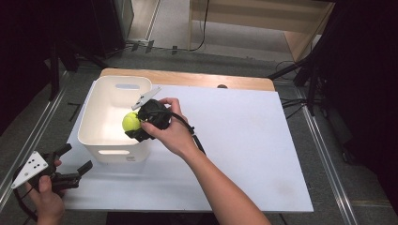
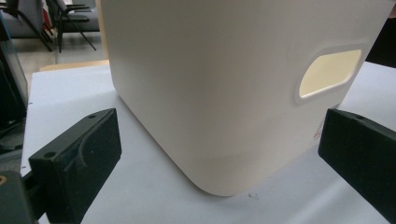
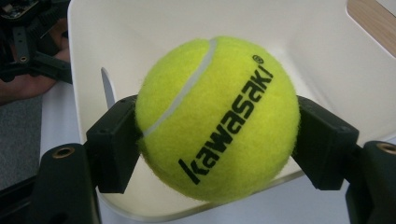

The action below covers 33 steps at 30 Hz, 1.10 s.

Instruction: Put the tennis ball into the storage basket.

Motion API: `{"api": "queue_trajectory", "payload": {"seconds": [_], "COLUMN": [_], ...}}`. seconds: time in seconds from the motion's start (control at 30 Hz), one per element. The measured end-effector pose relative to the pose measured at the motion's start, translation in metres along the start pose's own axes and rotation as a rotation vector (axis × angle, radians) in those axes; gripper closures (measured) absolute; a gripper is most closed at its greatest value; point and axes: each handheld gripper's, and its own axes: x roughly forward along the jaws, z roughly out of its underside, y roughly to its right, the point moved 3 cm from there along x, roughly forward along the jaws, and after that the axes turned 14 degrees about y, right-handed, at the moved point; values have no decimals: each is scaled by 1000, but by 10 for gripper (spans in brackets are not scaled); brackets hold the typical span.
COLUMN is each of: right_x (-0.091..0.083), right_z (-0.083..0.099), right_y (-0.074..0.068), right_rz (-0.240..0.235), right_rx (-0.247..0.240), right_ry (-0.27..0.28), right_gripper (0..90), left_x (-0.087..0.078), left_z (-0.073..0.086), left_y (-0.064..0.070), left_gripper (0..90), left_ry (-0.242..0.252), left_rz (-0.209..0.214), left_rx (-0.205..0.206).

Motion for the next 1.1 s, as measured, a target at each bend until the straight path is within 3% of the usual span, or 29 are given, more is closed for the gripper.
{"api": "queue_trajectory", "payload": {"seconds": [0.13, 0.3, 0.33, 0.73, 1.1], "right_x": [-3, -11, -16, -53, -81], "right_z": [0, 1, 3, 23, 45], "right_y": [0, 2, 4, 17, 22], "right_rz": [-13, 7, 1, 87, 143], "right_rx": [0, 6, 17, 38, 46], "right_ry": [16, 44, 59, 131, 141], "right_gripper": [113, 61, 0, 0, 0], "left_x": [0, 0, 0, 0, 1], "left_z": [0, 0, 0, 0, 0], "left_y": [0, 0, 0, 1, 1], "left_gripper": [0, 0, 0, 0, 0], "left_ry": [-1, -6, -3, -6, -8], "left_rz": [0, 1, 0, -3, -4], "left_rx": [0, 1, -2, 3, 6]}}
